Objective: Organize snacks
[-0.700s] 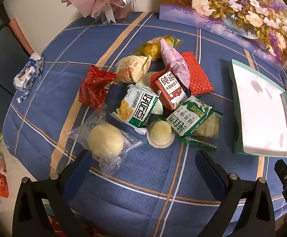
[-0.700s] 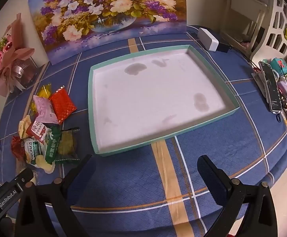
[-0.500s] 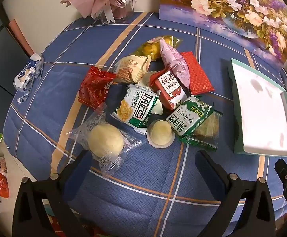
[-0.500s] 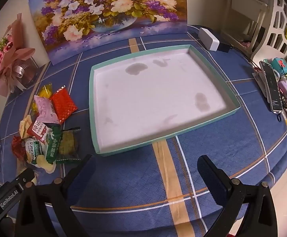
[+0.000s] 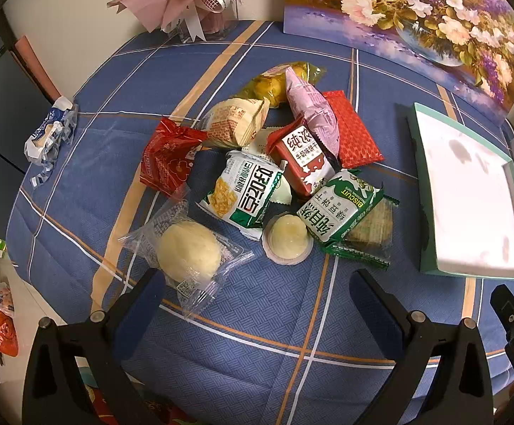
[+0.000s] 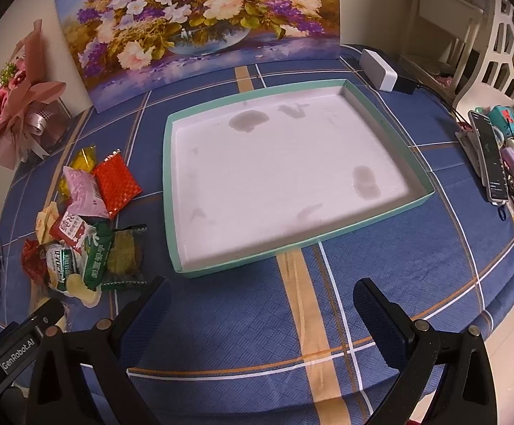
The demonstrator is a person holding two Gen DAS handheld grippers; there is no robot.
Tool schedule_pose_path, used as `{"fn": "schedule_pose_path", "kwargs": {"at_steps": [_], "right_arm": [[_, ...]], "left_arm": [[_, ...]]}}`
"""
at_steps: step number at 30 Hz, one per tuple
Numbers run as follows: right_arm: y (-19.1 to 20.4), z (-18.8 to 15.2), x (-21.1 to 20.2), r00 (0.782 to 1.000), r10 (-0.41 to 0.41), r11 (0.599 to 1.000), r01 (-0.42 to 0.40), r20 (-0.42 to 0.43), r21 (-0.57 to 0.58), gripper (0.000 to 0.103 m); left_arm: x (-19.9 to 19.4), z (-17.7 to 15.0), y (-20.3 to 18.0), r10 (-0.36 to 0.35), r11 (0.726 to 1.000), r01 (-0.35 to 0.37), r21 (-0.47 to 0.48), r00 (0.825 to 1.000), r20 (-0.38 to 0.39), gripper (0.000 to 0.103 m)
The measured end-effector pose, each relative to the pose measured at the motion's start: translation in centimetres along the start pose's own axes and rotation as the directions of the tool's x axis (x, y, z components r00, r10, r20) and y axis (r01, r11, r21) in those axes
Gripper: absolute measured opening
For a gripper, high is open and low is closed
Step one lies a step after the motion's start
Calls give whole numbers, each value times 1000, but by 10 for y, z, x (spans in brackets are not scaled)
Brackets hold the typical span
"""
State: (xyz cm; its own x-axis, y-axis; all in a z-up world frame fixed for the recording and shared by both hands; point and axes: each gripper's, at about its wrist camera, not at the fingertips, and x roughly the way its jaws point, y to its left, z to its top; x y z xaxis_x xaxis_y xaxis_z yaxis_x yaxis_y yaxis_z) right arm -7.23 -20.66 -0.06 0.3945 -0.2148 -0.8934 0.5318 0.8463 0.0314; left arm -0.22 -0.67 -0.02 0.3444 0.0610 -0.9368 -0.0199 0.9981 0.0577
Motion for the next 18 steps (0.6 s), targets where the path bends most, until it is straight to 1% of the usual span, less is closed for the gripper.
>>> {"fn": "schedule_pose_path", "kwargs": {"at_steps": [8, 9, 10, 12, 18], "right_arm": [[0, -2, 1, 1000, 18, 1000, -18, 0, 4, 103], [0, -1, 0, 999, 21, 1000, -21, 26, 2, 103], [0, -2, 0, 999, 22, 1000, -22, 25, 2, 103], [0, -2, -1, 998, 33, 999, -34, 52, 6, 103], [1, -2, -2, 998, 33, 999, -33, 45, 5, 103]], "left_arm": [[0, -1, 0, -1, 1000, 1, 1, 1000, 1, 103], [0, 0, 0, -1, 1000, 1, 1, 1000, 1, 103], [0, -1, 0, -1, 1000, 1, 1, 1000, 1, 103], [0, -1, 0, 0, 1000, 0, 1, 1000, 1, 103], [0, -1, 0, -1, 1000, 1, 0, 1000, 1, 103]]}}
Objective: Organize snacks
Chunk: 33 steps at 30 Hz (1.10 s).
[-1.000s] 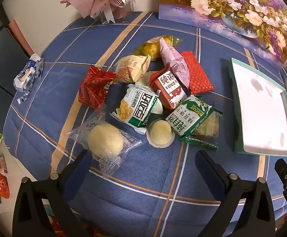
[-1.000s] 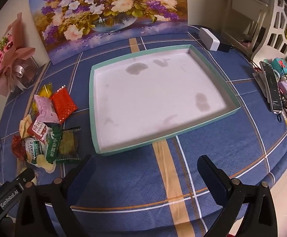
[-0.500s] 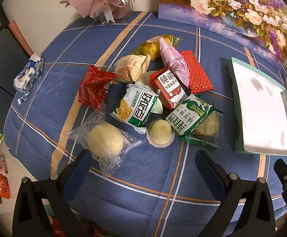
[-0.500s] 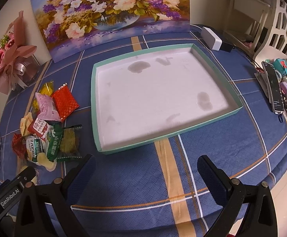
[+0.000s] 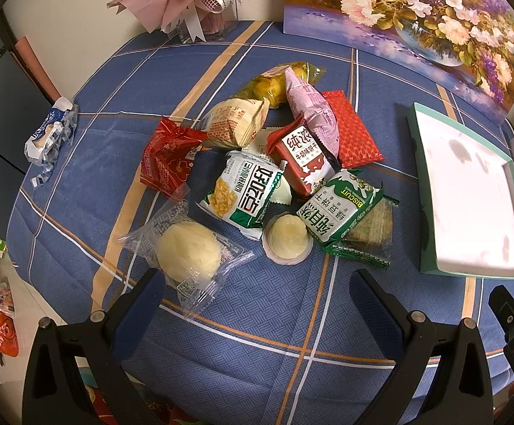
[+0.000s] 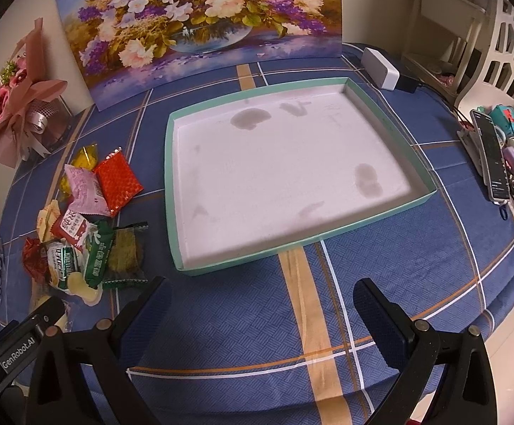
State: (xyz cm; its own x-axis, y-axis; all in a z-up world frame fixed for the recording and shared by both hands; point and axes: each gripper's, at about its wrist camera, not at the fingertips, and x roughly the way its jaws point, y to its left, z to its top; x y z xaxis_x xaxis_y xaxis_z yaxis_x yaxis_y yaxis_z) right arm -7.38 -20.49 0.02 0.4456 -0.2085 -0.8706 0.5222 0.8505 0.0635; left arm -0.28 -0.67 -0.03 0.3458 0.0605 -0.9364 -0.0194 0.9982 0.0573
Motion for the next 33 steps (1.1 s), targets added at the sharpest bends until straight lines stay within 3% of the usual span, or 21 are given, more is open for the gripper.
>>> {"fn": "schedule_pose_path", "kwargs": {"at_steps": [12, 18, 23, 28, 33], "right_arm": [[7, 1, 0, 1000, 2, 1000, -2, -14, -26, 103], [29, 7, -1, 991, 131, 991, -132, -33, -21, 103], [63, 11, 2, 965, 250, 967, -253, -80, -25, 103], [95, 6, 20, 960, 246, 965, -255, -132, -62, 103], [114, 1, 43, 945, 258, 960, -275, -203, -59, 103]], "left_arm": [[-4, 2, 4, -7, 1000, 7, -13, 1000, 7, 103], [-17, 14, 25, -48, 998, 49, -30, 998, 35, 103], [-21, 28, 67, -5, 997, 9, -81, 999, 53, 103], [-6, 31, 103, 19, 991, -17, -132, 1000, 17, 103], [22, 24, 123, -40, 982, 26, -188, 997, -70, 103]]}}
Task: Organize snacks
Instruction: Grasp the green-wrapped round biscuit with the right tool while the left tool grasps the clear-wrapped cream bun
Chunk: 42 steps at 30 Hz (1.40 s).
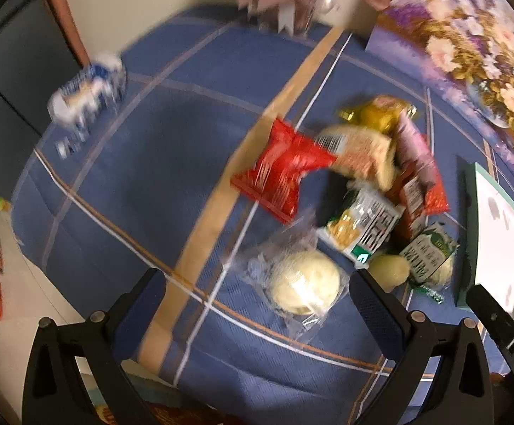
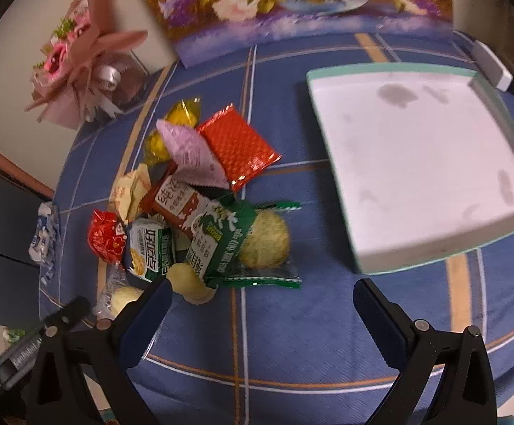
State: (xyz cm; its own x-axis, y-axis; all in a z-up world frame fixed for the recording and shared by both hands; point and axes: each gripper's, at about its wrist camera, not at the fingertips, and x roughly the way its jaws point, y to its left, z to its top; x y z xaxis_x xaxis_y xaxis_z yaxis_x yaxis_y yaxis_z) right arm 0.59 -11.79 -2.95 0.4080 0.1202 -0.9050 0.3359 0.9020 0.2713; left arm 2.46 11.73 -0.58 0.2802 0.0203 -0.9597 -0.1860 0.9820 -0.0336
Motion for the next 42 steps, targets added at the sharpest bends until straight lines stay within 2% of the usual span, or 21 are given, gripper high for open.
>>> {"fn": "schedule_pose_path", "kwargs": {"at_steps": [5, 8, 10, 14, 16, 19, 21, 23, 28, 32, 40, 42], "right_arm": [[4, 3, 21, 999, -10, 1000, 10, -44, -2, 103], [3, 6, 30, 998, -15, 1000, 15, -59, 2, 102], [3, 8, 34, 998, -28, 1000, 27, -60, -14, 98], [8, 11, 42, 995, -43, 996, 37, -86, -76, 85], [10, 11, 48, 994, -47, 995, 38, -95, -90, 85], [10, 12, 52, 993, -46, 995, 36, -104, -94, 84], [11, 13, 54, 992, -44, 994, 33, -115, -103, 78], [7, 12, 53, 986, -48, 995, 33, -162, -94, 77], [2, 13, 48, 987, -58, 994, 43, -151, -99, 76], [8, 15, 53, 986, -90, 988, 70, -141, -139, 65], [20, 21, 75, 988, -92, 985, 72, -123, -159, 64], [16, 21, 77, 988, -91, 985, 70, -126, -157, 59]], "left_arm": [[32, -4, 5, -61, 997, 56, -54, 994, -94, 103], [45, -7, 1, -79, 996, 72, -61, 989, -126, 103], [52, -9, -2, -84, 995, 76, -64, 987, -137, 103], [62, -10, -5, -99, 994, 90, -65, 985, -144, 101], [67, -12, -6, -123, 991, 114, -65, 981, -151, 88], [73, -16, -6, -160, 986, 149, -80, 975, -152, 83], [76, -18, -6, -167, 984, 157, -79, 975, -144, 79], [80, -16, -6, -191, 980, 180, -83, 971, -146, 75], [88, -13, -4, -206, 976, 192, -106, 969, -138, 74], [97, -7, -2, -202, 977, 190, -99, 970, -133, 73], [98, 1, -3, -203, 977, 191, -96, 971, -129, 73], [90, 1, -4, -201, 977, 190, -93, 971, -127, 73]]}}
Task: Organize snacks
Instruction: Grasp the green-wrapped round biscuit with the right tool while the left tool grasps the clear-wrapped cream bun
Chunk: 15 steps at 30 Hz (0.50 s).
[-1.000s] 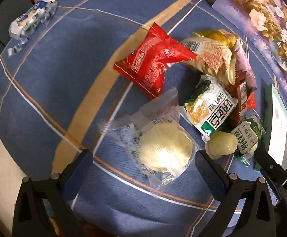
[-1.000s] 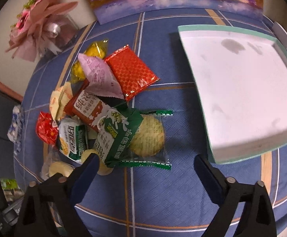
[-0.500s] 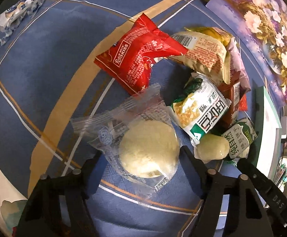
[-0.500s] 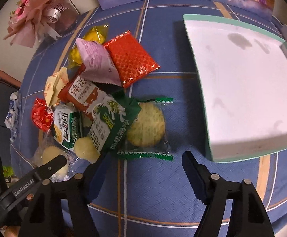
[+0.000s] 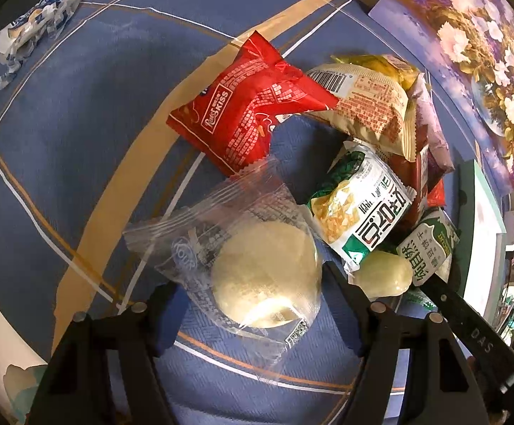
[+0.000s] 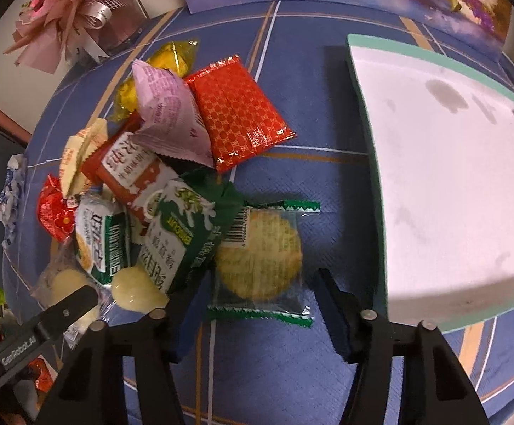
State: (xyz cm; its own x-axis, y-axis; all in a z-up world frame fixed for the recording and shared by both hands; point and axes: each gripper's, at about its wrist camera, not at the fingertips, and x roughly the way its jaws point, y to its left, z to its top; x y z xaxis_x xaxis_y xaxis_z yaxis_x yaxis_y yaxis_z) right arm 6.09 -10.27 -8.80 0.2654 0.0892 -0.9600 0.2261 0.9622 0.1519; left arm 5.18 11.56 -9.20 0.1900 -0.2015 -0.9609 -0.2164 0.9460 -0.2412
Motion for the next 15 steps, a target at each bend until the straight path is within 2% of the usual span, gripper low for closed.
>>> {"fn": "schedule_pose_path", "kwargs": {"at_steps": [5, 8, 15], "right_arm": [[-2, 8, 7, 1000, -12, 1000, 12, 26, -5, 54], [-2, 12, 8, 999, -13, 1000, 13, 38, -4, 52], [-11, 9, -20, 997, 8, 1000, -8, 73, -3, 52]], "left_arm": [[0, -2, -5, 8, 1000, -8, 6, 1000, 11, 72], [-5, -6, -5, -4, 1000, 4, 9, 1000, 18, 59], [-20, -15, -5, -6, 1000, 6, -3, 999, 35, 56]]}}
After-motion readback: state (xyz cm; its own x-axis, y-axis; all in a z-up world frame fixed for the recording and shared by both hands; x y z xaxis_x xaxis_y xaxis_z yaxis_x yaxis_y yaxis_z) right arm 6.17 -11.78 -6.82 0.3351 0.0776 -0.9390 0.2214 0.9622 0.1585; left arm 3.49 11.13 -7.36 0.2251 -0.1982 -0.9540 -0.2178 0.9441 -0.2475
